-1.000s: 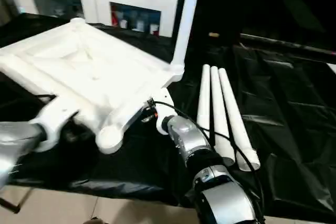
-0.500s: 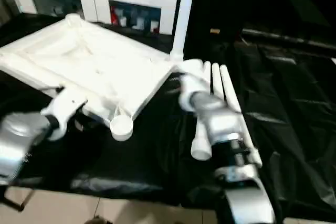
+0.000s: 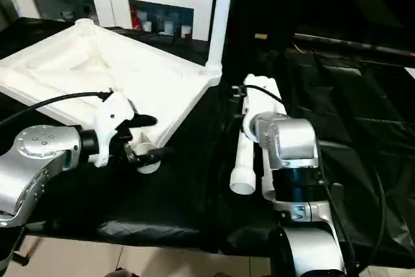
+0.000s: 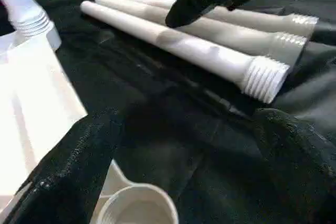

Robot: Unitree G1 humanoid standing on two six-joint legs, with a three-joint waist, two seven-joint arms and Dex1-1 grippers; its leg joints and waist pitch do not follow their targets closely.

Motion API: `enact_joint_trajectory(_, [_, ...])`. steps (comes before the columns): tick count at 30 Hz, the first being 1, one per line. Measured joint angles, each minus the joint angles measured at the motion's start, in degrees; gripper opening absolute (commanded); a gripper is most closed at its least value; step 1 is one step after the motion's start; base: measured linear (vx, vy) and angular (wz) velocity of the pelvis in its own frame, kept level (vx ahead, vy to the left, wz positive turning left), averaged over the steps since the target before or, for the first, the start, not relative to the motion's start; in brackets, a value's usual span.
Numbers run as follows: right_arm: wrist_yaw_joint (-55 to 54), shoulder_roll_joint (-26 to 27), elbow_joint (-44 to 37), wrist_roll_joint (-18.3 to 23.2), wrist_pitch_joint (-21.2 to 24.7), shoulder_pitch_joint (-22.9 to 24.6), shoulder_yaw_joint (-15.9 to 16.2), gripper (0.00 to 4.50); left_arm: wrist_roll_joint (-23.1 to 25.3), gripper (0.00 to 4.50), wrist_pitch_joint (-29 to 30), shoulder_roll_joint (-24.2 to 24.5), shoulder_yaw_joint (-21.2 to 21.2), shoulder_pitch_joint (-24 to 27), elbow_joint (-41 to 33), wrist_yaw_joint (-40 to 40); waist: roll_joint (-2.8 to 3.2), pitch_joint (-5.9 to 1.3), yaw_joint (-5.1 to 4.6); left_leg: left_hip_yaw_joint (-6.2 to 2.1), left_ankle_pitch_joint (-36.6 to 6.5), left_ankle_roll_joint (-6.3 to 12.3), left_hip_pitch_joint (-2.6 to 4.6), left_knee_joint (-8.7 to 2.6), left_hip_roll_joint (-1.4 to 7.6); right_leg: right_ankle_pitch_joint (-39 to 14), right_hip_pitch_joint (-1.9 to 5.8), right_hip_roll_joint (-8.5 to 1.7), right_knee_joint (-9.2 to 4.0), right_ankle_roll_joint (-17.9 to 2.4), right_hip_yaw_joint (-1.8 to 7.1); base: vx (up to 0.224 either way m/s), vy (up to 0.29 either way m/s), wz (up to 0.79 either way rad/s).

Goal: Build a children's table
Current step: Pick table leg

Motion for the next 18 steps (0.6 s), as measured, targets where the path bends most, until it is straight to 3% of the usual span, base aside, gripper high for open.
enact_joint_trajectory(11, [-2.1, 1.0, -1.1, 0.0, 5.1, 0.4, -1.4, 3.04, -1.4, 4.50, 0.4, 0.2, -0.4, -0.3, -0.4, -0.1, -0.02, -0.01, -0.57, 0.00, 0.0, -0.05, 0.01, 0.01, 0.00, 0.0, 0.00, 0.00, 0.05, 0.0, 0.00, 0.000, 0.000, 0.00])
enact_joint_trajectory(18, [-2.3, 2.6, 2.3, 1.0, 6.4, 2.3, -3.1, 3.04, -1.3, 4.50, 0.5, 0.7, -0.9, -0.3, -0.4, 0.3, -0.09, -0.06, -0.57, 0.00, 0.0, -0.06, 0.01, 0.02, 0.00, 0.0, 0.01, 0.00, 0.07, 0.0, 0.00, 0.000, 0.000, 0.00])
